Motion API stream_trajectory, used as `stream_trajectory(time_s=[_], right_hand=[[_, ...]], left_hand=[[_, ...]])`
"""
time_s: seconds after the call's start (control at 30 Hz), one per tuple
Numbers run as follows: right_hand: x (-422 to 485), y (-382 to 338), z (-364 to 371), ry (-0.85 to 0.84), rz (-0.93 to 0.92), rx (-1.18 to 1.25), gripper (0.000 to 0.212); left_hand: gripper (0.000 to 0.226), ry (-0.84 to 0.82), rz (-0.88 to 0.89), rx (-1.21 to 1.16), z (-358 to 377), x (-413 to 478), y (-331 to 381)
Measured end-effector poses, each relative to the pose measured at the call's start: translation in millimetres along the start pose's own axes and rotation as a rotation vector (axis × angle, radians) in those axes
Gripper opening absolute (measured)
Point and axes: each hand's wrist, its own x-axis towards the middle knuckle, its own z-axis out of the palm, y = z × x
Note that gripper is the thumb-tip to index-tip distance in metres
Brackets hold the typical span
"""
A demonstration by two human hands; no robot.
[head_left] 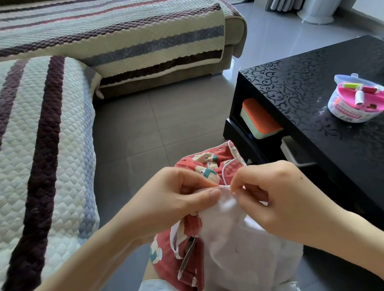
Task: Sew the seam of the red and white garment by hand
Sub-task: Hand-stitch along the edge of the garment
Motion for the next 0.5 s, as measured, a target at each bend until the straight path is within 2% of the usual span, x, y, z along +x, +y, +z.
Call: stream_trajectory(time_s=[0.07,0.23,0.33,0.5], right_hand=[[-2.2,3.3,-2.8,-0.016,0.051,0.155,0.011],[-4.1,6.2,-7.3,-0.034,0.144,0.431,0.012],[-5.3,6.6,-8.1,-0.022,0.174,0.526,0.012],[-6.4,8.1,-8.2,-0.040,0.221,0.610,0.012]], left_hand=[[0.024,-0.033,-0.049,-0.064,-2.2,-0.4,1.2],[0.017,0.001,-0.086,-0.107,0.7,-0.8,3.6],[0.020,0.017,-0.098,-0.089,2.0,-0.4,2.3],[0.010,-0.022,-0.130,-0.157,4.1,0.4,3.4]])
